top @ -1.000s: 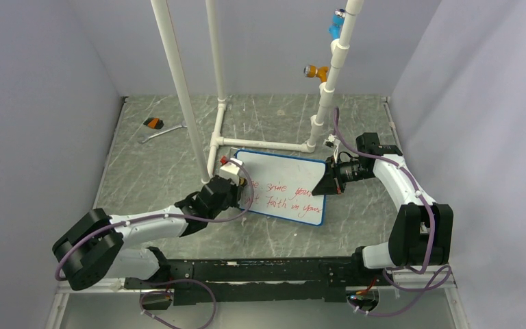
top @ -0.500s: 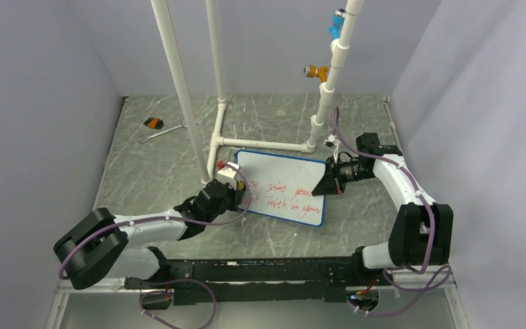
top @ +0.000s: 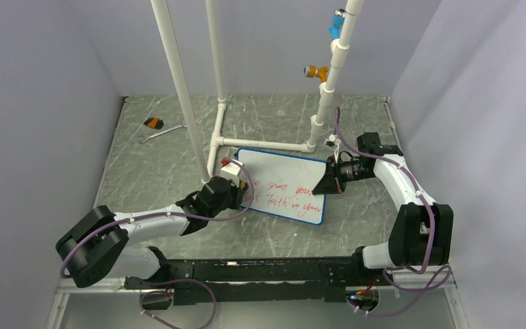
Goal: Erase the whiteboard
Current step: Erase the center of the board with the whiteboard.
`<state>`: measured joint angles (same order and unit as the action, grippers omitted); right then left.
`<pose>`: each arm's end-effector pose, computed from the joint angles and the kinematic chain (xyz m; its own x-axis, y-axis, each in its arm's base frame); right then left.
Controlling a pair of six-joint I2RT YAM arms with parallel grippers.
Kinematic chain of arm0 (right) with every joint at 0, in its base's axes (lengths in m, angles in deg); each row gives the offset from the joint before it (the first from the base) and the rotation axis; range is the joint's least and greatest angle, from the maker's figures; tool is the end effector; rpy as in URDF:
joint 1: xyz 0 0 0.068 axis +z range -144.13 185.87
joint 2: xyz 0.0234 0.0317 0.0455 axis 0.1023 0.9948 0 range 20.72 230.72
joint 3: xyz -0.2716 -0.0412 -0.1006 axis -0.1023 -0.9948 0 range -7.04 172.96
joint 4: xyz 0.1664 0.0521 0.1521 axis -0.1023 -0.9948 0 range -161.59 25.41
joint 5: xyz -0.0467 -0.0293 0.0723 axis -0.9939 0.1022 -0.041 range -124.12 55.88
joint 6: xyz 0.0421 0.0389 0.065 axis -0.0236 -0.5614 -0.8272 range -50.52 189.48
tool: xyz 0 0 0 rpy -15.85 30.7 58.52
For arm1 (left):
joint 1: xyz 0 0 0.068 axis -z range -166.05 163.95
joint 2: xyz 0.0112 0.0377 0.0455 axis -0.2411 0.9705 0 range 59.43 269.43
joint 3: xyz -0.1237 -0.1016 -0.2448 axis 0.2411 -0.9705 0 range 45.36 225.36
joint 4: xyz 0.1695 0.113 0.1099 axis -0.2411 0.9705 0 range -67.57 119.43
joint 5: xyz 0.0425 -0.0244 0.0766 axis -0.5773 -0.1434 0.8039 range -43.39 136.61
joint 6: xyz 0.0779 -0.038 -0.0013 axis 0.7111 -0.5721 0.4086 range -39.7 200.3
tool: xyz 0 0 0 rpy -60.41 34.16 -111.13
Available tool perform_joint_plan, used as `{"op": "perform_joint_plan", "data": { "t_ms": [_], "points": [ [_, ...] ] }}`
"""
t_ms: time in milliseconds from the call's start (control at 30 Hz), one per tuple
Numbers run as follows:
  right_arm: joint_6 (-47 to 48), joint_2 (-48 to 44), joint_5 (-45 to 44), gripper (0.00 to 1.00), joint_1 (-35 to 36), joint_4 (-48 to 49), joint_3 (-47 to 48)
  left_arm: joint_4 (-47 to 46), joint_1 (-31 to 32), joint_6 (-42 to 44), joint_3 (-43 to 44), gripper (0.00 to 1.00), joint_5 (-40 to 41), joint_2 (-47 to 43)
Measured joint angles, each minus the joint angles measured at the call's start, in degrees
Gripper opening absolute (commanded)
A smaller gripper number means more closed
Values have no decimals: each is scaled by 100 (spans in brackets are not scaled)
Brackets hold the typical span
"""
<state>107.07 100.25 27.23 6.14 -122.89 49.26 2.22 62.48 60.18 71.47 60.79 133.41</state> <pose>0.2033 0.0683 0.2549 -0.7036 -0.2958 -0.6461 -0.7075 0.3766 0.5980 0.1862 -0.1823 0.2004 -0.4891 0.0498 -0.8708 0.4414 0.8752 -0.1979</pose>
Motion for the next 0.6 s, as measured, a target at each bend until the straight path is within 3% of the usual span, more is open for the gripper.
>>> {"op": "perform_joint_plan", "data": {
  "t_ms": [300,600],
  "points": [
    [107,0,-9,0,2,37,2,503,-155,330,741,0,-151,-26],
    [96,0,-9,0,2,13,2,-52,-168,229,293,0,-295,-20]
  ]
}}
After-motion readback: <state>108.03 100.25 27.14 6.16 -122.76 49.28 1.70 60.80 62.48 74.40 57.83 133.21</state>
